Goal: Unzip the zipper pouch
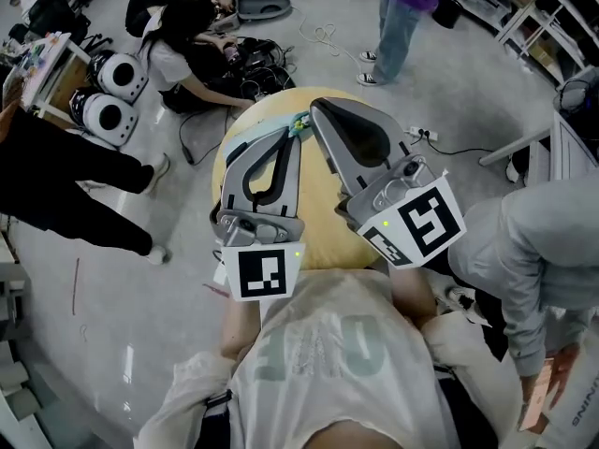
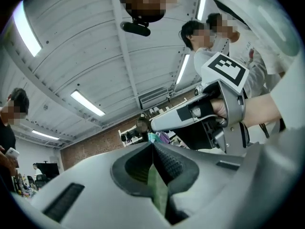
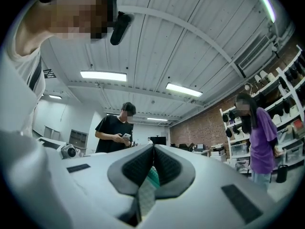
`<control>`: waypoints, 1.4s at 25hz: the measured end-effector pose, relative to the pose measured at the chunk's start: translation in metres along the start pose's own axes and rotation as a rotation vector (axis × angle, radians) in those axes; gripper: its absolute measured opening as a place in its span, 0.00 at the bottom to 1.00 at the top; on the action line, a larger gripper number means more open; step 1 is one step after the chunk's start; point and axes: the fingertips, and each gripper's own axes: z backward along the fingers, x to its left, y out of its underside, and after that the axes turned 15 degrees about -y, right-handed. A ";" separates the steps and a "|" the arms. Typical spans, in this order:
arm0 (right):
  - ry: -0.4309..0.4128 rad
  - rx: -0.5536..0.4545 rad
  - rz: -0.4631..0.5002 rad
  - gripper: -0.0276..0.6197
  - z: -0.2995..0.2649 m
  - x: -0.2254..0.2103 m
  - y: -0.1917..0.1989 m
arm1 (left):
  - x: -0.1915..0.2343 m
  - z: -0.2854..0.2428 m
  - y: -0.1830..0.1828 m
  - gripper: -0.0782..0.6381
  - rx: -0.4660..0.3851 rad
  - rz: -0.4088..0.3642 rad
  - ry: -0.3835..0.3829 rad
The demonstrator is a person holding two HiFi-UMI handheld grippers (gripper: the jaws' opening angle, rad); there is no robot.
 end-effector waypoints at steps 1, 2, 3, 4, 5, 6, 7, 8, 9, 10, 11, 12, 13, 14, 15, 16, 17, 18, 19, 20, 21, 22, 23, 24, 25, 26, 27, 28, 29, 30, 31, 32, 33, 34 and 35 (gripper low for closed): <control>0.003 -0.002 0.003 0.09 0.001 0.000 0.000 | 0.000 0.001 -0.001 0.15 -0.005 0.008 0.000; 0.007 -0.003 0.006 0.09 0.002 0.001 0.000 | -0.001 0.002 -0.001 0.15 -0.010 0.015 0.000; 0.008 -0.005 0.004 0.09 0.003 0.002 0.001 | -0.001 0.003 -0.002 0.15 -0.014 0.023 0.001; 0.006 -0.010 -0.005 0.09 0.004 0.002 0.002 | -0.002 0.004 -0.001 0.15 -0.016 0.033 0.001; 0.003 -0.016 -0.018 0.09 0.005 0.002 0.004 | -0.002 0.005 0.000 0.15 -0.015 0.045 0.002; -0.001 -0.022 -0.031 0.09 0.005 0.002 0.005 | -0.002 0.006 0.001 0.15 -0.015 0.057 0.002; -0.003 -0.026 -0.041 0.09 0.006 0.002 0.005 | -0.002 0.006 0.001 0.15 -0.017 0.070 0.002; -0.003 -0.031 -0.046 0.09 0.006 0.002 0.005 | -0.002 0.006 0.000 0.15 -0.020 0.081 0.002; -0.001 -0.036 -0.049 0.09 0.006 0.002 0.003 | -0.001 0.006 -0.001 0.15 -0.023 0.092 0.002; 0.001 -0.042 -0.053 0.09 0.005 0.002 0.002 | 0.000 0.006 -0.002 0.15 -0.027 0.102 0.001; 0.002 -0.048 -0.058 0.09 0.006 0.001 0.001 | 0.001 0.006 -0.003 0.15 -0.030 0.109 0.002; 0.002 -0.054 -0.065 0.09 0.006 0.001 0.000 | 0.001 0.006 -0.004 0.15 -0.032 0.116 0.003; 0.000 -0.061 -0.074 0.09 0.007 0.001 0.000 | 0.001 0.006 -0.005 0.15 -0.032 0.126 0.005; -0.003 -0.067 -0.082 0.09 0.007 0.001 0.000 | 0.001 0.006 -0.005 0.15 -0.033 0.141 0.006; -0.003 -0.073 -0.087 0.09 0.007 0.002 0.000 | 0.001 0.006 -0.005 0.15 -0.035 0.161 0.007; 0.004 -0.075 -0.087 0.09 0.008 0.002 0.001 | 0.002 0.007 -0.004 0.15 -0.036 0.187 0.007; 0.022 -0.072 -0.086 0.09 0.009 0.000 0.003 | 0.004 0.008 -0.003 0.15 -0.032 0.222 0.004; 0.052 -0.065 -0.087 0.09 0.012 -0.005 0.007 | 0.008 0.010 -0.002 0.15 -0.031 0.268 -0.003; 0.085 -0.060 -0.104 0.09 0.017 -0.013 0.013 | 0.014 0.011 -0.004 0.15 -0.042 0.312 -0.015; 0.108 -0.069 -0.144 0.09 0.025 -0.022 0.019 | 0.021 0.012 -0.009 0.15 -0.062 0.335 -0.027; 0.119 -0.091 -0.197 0.09 0.033 -0.029 0.023 | 0.025 0.012 -0.013 0.15 -0.080 0.329 -0.034; 0.130 -0.107 -0.231 0.09 0.039 -0.034 0.025 | 0.026 0.013 -0.015 0.15 -0.088 0.313 -0.033; 0.149 -0.104 -0.227 0.09 0.044 -0.038 0.026 | 0.027 0.014 -0.017 0.15 -0.092 0.306 -0.030; 0.172 -0.086 -0.201 0.09 0.047 -0.041 0.027 | 0.027 0.015 -0.018 0.15 -0.097 0.307 -0.030; 0.193 -0.066 -0.174 0.09 0.048 -0.044 0.028 | 0.029 0.015 -0.019 0.15 -0.101 0.310 -0.033; 0.211 -0.050 -0.154 0.09 0.050 -0.047 0.029 | 0.031 0.014 -0.019 0.15 -0.103 0.310 -0.037; 0.230 -0.035 -0.139 0.09 0.053 -0.051 0.031 | 0.034 0.014 -0.018 0.15 -0.102 0.310 -0.043; 0.248 -0.022 -0.130 0.09 0.056 -0.054 0.034 | 0.038 0.015 -0.017 0.15 -0.099 0.311 -0.053; 0.263 -0.013 -0.128 0.09 0.060 -0.057 0.036 | 0.043 0.015 -0.015 0.15 -0.096 0.310 -0.064; 0.273 -0.009 -0.131 0.09 0.064 -0.060 0.039 | 0.048 0.015 -0.014 0.15 -0.096 0.305 -0.074; 0.279 -0.006 -0.134 0.09 0.066 -0.062 0.041 | 0.051 0.015 -0.013 0.15 -0.095 0.295 -0.080; 0.283 -0.002 -0.133 0.09 0.067 -0.063 0.042 | 0.052 0.014 -0.013 0.15 -0.094 0.287 -0.081; 0.288 0.004 -0.128 0.09 0.067 -0.063 0.042 | 0.051 0.013 -0.012 0.15 -0.091 0.289 -0.079; 0.293 0.012 -0.121 0.09 0.068 -0.063 0.043 | 0.050 0.013 -0.012 0.15 -0.088 0.299 -0.078; 0.297 0.017 -0.118 0.09 0.069 -0.063 0.045 | 0.048 0.013 -0.011 0.15 -0.084 0.309 -0.076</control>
